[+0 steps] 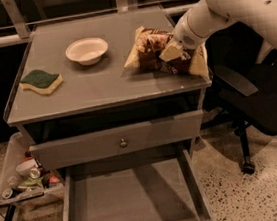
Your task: Pick brown chip bag from middle drawer and place on counter
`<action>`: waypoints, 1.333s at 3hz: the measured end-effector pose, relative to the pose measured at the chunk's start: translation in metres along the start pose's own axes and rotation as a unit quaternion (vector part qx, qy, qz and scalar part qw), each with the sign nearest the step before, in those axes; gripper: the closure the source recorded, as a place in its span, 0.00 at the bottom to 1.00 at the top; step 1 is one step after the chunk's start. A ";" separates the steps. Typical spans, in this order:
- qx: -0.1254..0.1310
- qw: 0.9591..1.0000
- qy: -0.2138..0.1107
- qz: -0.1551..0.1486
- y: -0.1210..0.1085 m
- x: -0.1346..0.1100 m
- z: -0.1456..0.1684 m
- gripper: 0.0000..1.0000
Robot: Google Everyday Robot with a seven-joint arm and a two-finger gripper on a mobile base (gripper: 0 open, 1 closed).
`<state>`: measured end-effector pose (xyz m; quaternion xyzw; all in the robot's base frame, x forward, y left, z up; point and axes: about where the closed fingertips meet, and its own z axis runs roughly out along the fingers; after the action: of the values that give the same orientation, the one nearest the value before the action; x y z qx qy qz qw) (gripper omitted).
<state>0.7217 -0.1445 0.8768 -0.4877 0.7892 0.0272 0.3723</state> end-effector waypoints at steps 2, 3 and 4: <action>-0.003 1.000 0.002 0.002 -0.005 -0.002 0.006 0.82; -0.003 1.000 0.002 0.002 -0.005 -0.002 0.006 0.59; -0.003 1.000 0.002 0.002 -0.005 -0.002 0.006 0.36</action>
Offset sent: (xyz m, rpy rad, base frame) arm 0.0075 0.0011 -0.0013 0.0010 0.0081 0.0004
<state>0.7293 -0.1433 0.8753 -0.4876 0.7906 0.0297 0.3693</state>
